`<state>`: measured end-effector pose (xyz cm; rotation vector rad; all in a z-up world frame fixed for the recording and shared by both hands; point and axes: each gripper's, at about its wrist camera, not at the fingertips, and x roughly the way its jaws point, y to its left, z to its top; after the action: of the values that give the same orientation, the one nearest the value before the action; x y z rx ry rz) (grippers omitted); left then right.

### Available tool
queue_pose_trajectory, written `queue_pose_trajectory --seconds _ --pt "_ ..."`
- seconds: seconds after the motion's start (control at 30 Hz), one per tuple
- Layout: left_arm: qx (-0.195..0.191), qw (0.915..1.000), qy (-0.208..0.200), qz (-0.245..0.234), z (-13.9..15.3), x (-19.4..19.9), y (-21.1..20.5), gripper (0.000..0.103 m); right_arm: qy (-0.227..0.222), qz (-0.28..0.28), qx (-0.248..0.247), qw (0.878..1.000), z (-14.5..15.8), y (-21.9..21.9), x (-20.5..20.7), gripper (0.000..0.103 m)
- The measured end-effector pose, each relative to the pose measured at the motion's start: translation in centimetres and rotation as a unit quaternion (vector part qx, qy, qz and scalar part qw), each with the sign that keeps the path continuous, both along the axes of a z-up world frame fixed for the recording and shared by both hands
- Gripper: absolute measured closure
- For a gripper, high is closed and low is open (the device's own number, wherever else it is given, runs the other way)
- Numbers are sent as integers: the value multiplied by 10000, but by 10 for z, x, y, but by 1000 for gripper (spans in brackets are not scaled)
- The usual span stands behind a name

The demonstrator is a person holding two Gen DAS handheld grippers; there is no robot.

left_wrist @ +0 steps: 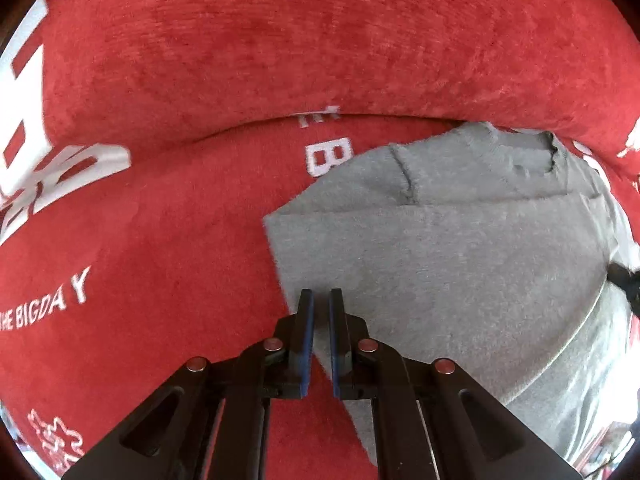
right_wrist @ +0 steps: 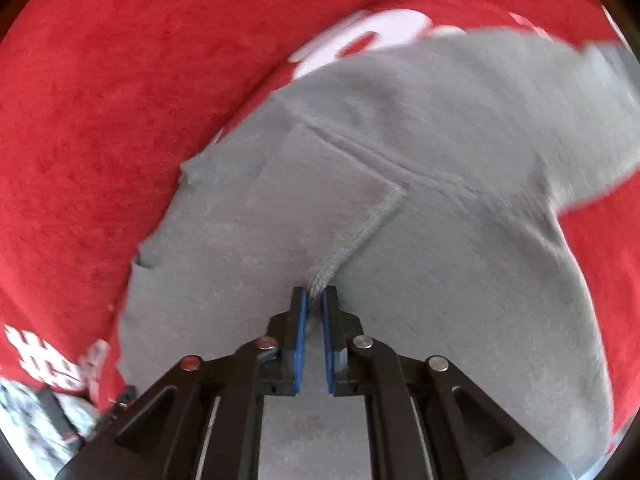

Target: Fold small clothes

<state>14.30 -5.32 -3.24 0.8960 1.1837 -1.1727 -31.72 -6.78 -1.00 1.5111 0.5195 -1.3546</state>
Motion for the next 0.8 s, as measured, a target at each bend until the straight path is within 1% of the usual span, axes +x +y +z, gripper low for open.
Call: queue_pose_trajectory --seconds 0.03,0.07,0.1,0.17,0.2,0.27,0.33,0.37,0.43,0.47,0.5,0.53,0.57,0.6,0.63,0.8 --pt "30 10000 -30 42 3 2 1 95 75 -30 52 10000 2 2 -2 96" --pt "29 10000 -27 64 8 3 3 95 8 -55 39 10000 5 5 -6 92" --pt "5 10000 -6 61 12 2 5 95 -158 -64 -33 9998 7 7 -9 88" --pt "-62 10000 -1 -9 23 -3 9 95 -300 -1 -211 9993 11 4 -12 88" --pt "-97 9999 10 -53 27 -8 10 95 -264 34 -284 9992 17 7 -19 86" --pt "-190 9997 90 -153 34 -16 14 95 -297 184 -411 9985 24 3 -16 86" --pt "-192 9993 173 -253 33 -25 20 95 -370 389 -474 9974 26 -7 -4 86" --pt "-117 9993 180 -290 27 -32 21 95 -362 508 -463 9970 25 -10 2 86" --pt "110 9994 156 -302 12 -43 25 95 -249 763 -229 9965 13 -15 13 86" --pt "188 9993 81 -301 6 -44 30 95 -202 783 -156 9966 10 -12 14 90" --pt "-2 9995 -2 -328 9 -45 35 95 -234 735 -228 9968 10 -8 12 91" --pt "-49 9992 -66 -389 11 -47 38 95 -255 714 -221 9969 11 -5 10 91" --pt "8 9990 -113 -441 11 -48 41 95 -278 704 -173 9970 12 -2 8 91" --pt "20 9989 -117 -461 13 -48 43 95 -238 706 -83 9972 13 2 7 86" --pt "54 9989 -103 -461 14 -47 44 95 -140 726 17 9973 12 6 6 86" --pt "233 9988 -96 -408 24 -50 39 95 -422 643 26 9970 23 37 -8 85"
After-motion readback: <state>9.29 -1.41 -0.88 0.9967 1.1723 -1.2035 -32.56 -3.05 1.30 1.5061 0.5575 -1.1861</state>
